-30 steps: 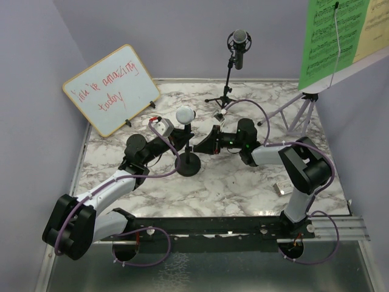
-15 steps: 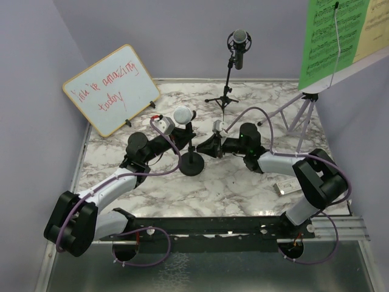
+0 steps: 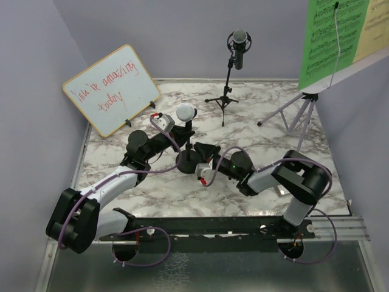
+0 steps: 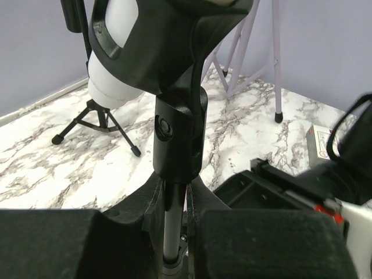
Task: Pack up the instrument practice props
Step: Unscrew the knob on the microphone stand.
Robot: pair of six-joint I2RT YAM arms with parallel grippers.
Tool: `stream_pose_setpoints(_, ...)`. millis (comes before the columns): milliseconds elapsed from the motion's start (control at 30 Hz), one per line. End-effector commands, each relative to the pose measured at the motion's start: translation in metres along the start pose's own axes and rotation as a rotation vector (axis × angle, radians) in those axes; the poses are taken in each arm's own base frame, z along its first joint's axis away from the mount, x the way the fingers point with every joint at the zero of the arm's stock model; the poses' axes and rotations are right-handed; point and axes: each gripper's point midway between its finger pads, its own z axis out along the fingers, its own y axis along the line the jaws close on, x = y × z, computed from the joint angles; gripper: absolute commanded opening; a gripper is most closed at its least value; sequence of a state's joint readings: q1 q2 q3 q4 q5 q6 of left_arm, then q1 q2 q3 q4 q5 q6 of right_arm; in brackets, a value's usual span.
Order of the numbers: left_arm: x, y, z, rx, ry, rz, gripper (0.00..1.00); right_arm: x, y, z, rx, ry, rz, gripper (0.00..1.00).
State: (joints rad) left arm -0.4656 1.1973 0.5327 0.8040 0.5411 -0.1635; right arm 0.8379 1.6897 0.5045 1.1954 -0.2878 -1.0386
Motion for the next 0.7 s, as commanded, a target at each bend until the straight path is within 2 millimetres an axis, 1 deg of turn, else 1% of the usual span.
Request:
stream_pose_setpoints(0,0.003,-0.012,0.004,0.041,0.026,-0.078,0.0,-0.007,-0.018,-0.006,0.184,0.077,-0.371,0.0)
stream_pose_setpoints(100,0.004,-0.01,0.003,0.03,0.031,-0.078,0.0,-0.015,-0.012,-0.003,0.169,0.088,-0.436,0.01)
stream_pose_setpoints(167,0.006,-0.009,0.003,0.025,0.036,-0.079,0.0,-0.018,-0.011,-0.002,0.172,0.088,-0.425,0.01)
stream_pose_setpoints(233,0.005,-0.009,0.003,0.023,0.037,-0.076,0.0,-0.021,-0.015,-0.004,0.195,0.074,-0.343,0.11)
stream_pose_setpoints(267,0.006,-0.008,0.003,0.022,0.039,-0.075,0.0,-0.019,-0.016,-0.006,0.203,0.083,-0.29,0.18)
stream_pose_setpoints(333,0.006,-0.009,0.002,0.024,0.039,-0.069,0.0,-0.014,-0.016,-0.009,0.206,0.104,-0.141,0.39)
stream_pose_setpoints(400,0.006,-0.009,0.001,0.022,0.039,-0.064,0.0,-0.002,-0.005,-0.011,0.151,0.148,0.034,0.5)
stream_pose_setpoints(433,0.006,-0.009,0.001,0.022,0.039,-0.06,0.0,0.002,0.0,-0.013,0.118,0.163,0.125,0.54)
stream_pose_setpoints(467,0.006,-0.009,0.001,0.024,0.04,-0.057,0.0,0.005,0.003,-0.015,0.101,0.181,0.215,0.56)
stream_pose_setpoints(500,0.007,-0.009,0.001,0.026,0.042,-0.056,0.0,0.0,0.001,-0.017,0.094,0.161,0.31,0.57)
stream_pose_setpoints(633,0.008,-0.011,0.001,0.035,0.044,-0.049,0.0,-0.014,0.007,-0.026,0.042,0.125,0.62,0.64)
stream_pose_setpoints(667,0.007,-0.011,0.001,0.038,0.044,-0.049,0.0,-0.018,0.005,-0.027,0.04,0.117,0.685,0.65)
